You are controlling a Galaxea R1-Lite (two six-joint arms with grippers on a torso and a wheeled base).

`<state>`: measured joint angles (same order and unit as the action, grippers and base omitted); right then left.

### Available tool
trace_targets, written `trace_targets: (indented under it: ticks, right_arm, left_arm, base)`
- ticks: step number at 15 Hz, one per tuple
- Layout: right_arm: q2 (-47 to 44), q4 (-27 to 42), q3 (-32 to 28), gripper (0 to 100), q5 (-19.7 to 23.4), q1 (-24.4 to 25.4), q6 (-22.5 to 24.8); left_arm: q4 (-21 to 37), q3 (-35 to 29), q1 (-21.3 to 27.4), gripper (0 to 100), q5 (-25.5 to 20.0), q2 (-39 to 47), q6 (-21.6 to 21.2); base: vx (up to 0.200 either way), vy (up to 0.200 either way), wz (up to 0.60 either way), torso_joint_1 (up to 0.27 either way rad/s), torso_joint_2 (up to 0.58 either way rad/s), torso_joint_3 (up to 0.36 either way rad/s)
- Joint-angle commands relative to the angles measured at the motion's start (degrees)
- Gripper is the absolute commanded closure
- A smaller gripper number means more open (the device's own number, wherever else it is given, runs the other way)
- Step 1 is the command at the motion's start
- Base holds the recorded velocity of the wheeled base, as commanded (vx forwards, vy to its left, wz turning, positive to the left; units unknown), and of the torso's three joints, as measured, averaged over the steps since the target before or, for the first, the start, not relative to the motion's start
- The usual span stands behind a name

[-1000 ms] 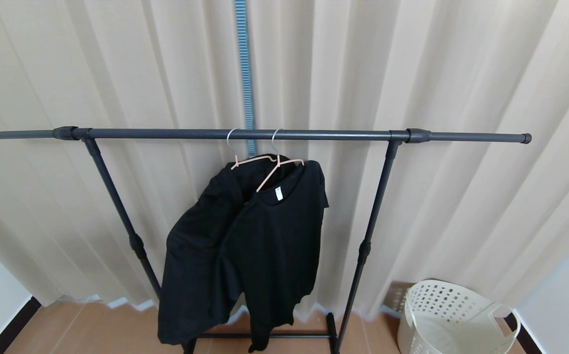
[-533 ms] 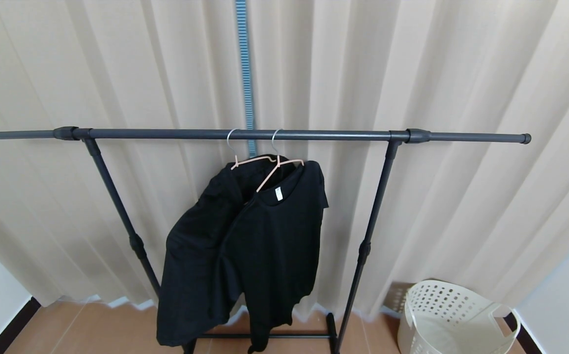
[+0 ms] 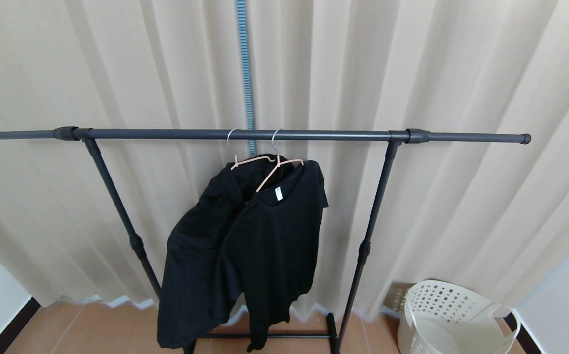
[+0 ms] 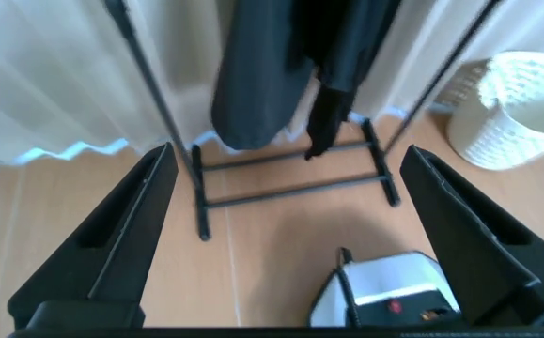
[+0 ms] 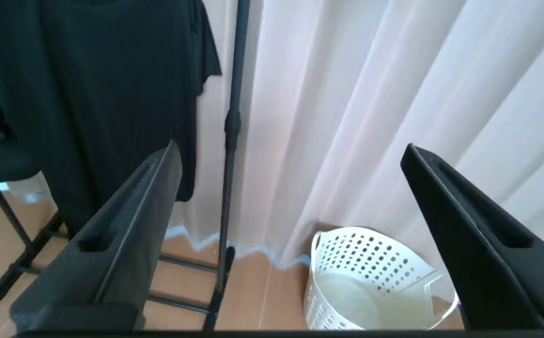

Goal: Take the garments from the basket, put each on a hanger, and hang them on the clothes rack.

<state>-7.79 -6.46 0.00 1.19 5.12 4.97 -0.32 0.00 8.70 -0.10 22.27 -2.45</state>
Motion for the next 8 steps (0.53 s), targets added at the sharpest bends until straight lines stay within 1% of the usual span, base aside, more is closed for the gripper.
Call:
trace_targets:
  ticks: [1, 3, 6, 8]
  right_arm:
    - [1.5, 0.0, 0.0, 0, 0.0, -0.3, -0.5]
    - [1.8, 0.0, 0.0, 0, 0.0, -0.3, -0.8]
    - [1.8, -0.1, 0.0, 0, 0.0, -0.3, -0.9]
    - [1.8, -0.1, 0.0, 0, 0.0, -0.4, -0.9]
  left_arm:
    - [0.1, 0.0, -2.1, 0, 0.2, -3.8, -1.0]
    - [0.1, 0.0, -3.3, 0, 0.2, -6.5, -1.3]
    - [0.1, 0.0, -8.7, 0, -0.1, -13.4, -2.0]
    - [0.1, 0.0, -9.7, 0, -0.4, -19.5, -2.7]
  base:
    - [0.000, 0.000, 0.00, 0.000, 0.00, 0.000]
    - [0.000, 0.000, 0.00, 0.000, 0.00, 0.000]
    - [0.000, 0.000, 0.00, 0.000, 0.00, 0.000]
    - [0.000, 0.000, 0.00, 0.000, 0.00, 0.000]
